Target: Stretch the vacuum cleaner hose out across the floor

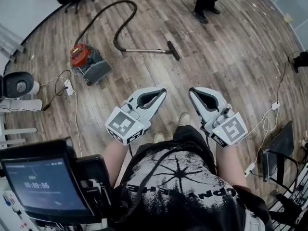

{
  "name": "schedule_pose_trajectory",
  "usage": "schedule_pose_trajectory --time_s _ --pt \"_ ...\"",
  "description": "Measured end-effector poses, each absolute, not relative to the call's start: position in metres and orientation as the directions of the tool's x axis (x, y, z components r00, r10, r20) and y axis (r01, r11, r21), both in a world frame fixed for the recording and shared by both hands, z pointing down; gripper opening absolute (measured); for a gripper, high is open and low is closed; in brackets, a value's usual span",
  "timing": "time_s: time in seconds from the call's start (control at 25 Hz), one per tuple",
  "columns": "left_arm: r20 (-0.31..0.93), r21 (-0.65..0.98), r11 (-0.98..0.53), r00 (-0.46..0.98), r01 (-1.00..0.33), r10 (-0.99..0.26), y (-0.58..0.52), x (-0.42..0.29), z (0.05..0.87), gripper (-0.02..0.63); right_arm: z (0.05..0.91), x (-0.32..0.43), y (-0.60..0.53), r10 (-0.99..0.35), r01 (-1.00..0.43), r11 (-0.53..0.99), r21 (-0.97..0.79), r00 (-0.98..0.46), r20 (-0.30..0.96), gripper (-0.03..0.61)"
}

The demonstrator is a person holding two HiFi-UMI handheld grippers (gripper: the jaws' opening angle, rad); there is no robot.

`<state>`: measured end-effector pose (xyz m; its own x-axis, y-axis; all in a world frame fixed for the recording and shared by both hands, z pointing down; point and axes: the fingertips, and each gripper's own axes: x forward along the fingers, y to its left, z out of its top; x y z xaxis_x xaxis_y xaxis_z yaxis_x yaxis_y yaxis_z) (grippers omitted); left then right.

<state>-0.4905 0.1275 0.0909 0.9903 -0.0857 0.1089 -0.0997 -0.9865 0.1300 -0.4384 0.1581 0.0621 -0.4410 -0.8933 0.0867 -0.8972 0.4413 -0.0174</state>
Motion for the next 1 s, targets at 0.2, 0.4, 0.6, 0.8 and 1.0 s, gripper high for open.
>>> schedule_pose_trajectory --time_s 0.2,0.4,0.6,0.8,1.0 --pt "0.147 0.129 -0.982 0.982 -0.137 -0.117 0.110 -0.445 0.091 0.002 0.061 -0.391 0.135 -0.876 -0.879 0.474 -0.045 -0.477 0.071 0.008" --pt "0.157 0.118 -0.972 0.970 -0.204 -0.184 0.041 -0.421 0.097 0.002 0.070 -0.365 0.066 -0.845 -0.847 0.530 -0.047 -0.532 0.062 0.008" --pt "0.158 0.103 -0.961 0.958 -0.256 -0.238 -0.002 -0.373 0.085 0.002 0.063 -0.318 0.019 -0.809 -0.811 0.583 -0.036 -0.585 0.055 0.008" --pt "0.161 0.099 -0.949 0.946 -0.300 -0.282 -0.040 -0.324 0.085 0.002 0.068 -0.269 -0.020 -0.779 -0.781 0.623 -0.046 -0.625 0.049 0.008" --pt "0.178 0.083 -0.929 0.923 -0.360 -0.341 -0.074 -0.288 0.091 0.002 0.077 -0.233 -0.060 -0.736 -0.737 0.674 -0.061 -0.676 0.038 0.008"
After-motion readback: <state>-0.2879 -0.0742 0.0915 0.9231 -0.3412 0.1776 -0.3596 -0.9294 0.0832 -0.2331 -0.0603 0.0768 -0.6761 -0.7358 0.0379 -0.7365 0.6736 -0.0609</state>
